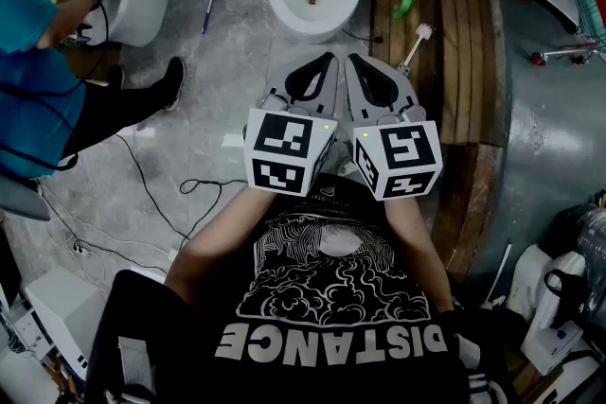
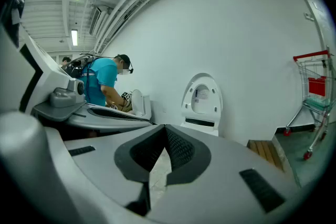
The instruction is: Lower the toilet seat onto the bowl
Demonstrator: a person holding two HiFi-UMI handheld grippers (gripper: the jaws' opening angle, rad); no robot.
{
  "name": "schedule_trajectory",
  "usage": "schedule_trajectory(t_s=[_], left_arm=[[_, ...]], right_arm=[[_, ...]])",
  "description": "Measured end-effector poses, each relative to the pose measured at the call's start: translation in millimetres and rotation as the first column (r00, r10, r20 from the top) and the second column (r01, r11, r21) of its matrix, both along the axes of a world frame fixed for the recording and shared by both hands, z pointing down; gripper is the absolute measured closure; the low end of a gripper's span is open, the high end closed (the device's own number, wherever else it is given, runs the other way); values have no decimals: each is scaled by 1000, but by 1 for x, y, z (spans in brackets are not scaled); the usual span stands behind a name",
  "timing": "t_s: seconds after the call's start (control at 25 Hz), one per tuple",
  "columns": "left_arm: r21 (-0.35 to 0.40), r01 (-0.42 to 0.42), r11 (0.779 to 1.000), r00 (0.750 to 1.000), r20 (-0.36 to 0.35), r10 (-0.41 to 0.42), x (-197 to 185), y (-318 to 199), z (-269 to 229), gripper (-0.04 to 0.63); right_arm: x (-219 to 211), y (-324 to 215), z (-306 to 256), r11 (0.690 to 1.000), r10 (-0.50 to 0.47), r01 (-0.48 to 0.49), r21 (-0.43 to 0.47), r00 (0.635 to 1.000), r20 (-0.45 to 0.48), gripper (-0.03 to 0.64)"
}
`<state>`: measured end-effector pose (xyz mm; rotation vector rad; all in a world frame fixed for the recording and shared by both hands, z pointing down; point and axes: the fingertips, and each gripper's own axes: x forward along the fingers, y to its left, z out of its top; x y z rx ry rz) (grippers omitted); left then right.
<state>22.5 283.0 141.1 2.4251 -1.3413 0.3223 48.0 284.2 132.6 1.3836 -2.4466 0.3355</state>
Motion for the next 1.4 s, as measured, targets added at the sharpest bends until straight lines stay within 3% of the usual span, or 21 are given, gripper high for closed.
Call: schedule_trajectory(t_s=[0.64,0.88,1.4], left_arm=[[-30,-21,999,998,-57,19,-32,-23,4,584],[-28,-1,1000,999,-35,0,-32,-45,10,584],[-64,28,998,1000,2,-28,-15,-138,27,584]], right_arm=[[-32,-18,6,999,7,-8,-31,1000,-21,598],[-30,-40,9,1000,-1,1,-30,1000,0,598],[-13,-135,29,996,-48,51,-74,998,41,598]])
